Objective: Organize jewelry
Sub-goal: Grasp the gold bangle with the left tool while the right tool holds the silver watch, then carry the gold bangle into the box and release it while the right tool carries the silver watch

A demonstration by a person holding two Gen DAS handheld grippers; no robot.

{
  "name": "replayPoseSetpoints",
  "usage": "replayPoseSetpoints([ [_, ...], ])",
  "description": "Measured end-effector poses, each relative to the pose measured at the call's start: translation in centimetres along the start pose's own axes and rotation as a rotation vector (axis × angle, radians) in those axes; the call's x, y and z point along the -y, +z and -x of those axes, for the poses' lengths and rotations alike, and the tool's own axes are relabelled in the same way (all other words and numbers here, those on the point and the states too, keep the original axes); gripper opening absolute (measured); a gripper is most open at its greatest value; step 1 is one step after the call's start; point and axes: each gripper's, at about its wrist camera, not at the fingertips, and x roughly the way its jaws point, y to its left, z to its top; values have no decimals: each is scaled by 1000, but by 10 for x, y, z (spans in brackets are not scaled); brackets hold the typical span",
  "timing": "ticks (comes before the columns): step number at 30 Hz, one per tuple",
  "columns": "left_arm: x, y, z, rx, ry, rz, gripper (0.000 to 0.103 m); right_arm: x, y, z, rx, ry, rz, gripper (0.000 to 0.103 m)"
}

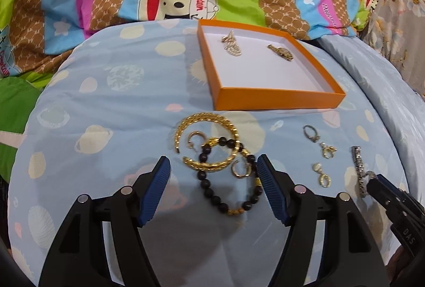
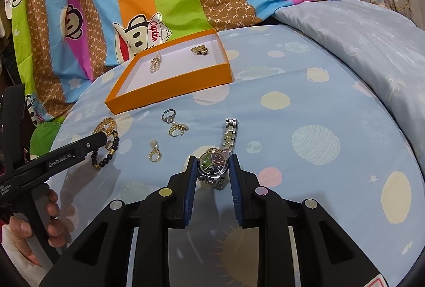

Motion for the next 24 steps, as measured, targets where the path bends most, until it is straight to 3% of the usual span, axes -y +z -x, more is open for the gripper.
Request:
replayPoseSetpoints([
  [9,-2,12,-16,-3,3,17,65,-3,1,-3,-5,-8,6,23],
  [12,1,14,-18,7,6,0,54,-4,1,-4,-7,-9,7,23],
  [14,0,15,-18,7,-4,3,54,-4,2,-4,-7,-10,7,23],
  [24,0,16,5,46,-48,7,54,-6,8,-4,6,-7,8,23],
])
